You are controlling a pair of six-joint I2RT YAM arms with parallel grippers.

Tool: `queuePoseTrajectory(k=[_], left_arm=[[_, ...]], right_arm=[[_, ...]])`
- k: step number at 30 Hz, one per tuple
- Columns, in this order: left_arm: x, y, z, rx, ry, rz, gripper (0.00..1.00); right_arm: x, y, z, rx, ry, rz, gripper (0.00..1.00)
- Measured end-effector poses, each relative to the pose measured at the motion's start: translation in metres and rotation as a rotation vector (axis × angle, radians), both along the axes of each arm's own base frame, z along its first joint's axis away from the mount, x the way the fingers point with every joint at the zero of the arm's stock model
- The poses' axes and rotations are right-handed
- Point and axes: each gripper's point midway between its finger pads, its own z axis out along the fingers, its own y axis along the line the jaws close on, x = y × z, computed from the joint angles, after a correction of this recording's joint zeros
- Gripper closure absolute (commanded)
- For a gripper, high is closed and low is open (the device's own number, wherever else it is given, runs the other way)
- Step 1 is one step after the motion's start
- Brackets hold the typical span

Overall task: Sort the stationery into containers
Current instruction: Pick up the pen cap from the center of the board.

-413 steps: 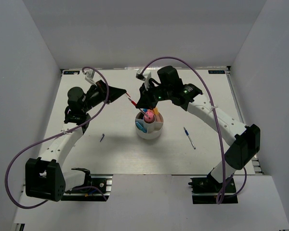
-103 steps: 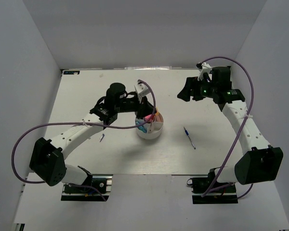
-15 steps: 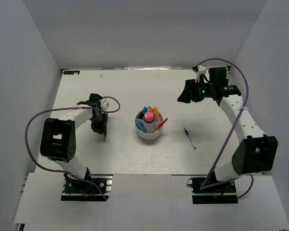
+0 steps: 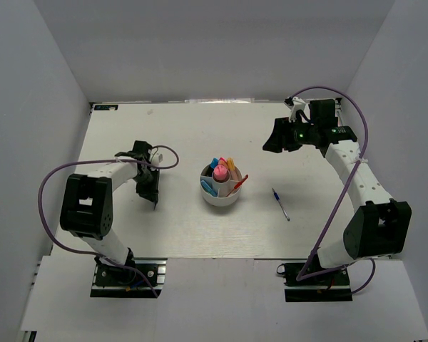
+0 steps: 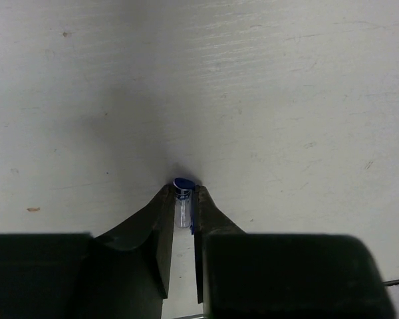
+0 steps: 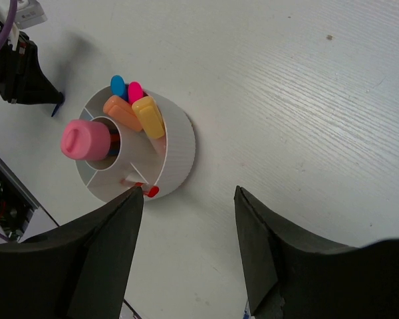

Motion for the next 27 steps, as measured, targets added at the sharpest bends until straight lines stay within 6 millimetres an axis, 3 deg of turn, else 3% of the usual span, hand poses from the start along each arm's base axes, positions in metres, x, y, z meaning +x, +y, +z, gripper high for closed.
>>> queuePoseTrajectory(k=[7, 11, 14, 18, 22, 24, 27], left_arm=[[0.002, -0.012, 0.005, -0.075, -0.029, 0.012, 0.93], [0.01, -0.027, 0.034, -0.17, -0.13, 0.032, 0.99], [0.028, -0.041, 0.082, -0.284, -0.3, 0.047, 1.0], [0.049, -0.064, 0.175, -0.477, -0.585, 0.043, 1.0], [0.065, -0.084, 0.262, -0.656, -0.778, 0.013, 1.0], [0.07, -0.092, 0.289, -0.727, -0.824, 0.009, 1.0], [0.071, -0.099, 0.302, -0.8, -0.827, 0.024, 1.0]], right_arm=[[-0.004, 0.006, 0.002, 0.017, 0.001, 0.026, 0.4], [-0.009, 0.014, 0.005, 0.039, 0.004, 0.062, 0.45], [-0.016, 0.024, 0.012, 0.071, -0.004, 0.108, 0.49], [-0.028, 0.045, 0.03, 0.127, -0.048, 0.195, 0.55], [-0.046, 0.08, 0.05, 0.183, -0.075, 0.308, 0.56], [-0.056, 0.104, 0.065, 0.214, -0.097, 0.37, 0.56], [-0.065, 0.14, 0.084, 0.269, -0.123, 0.45, 0.54]])
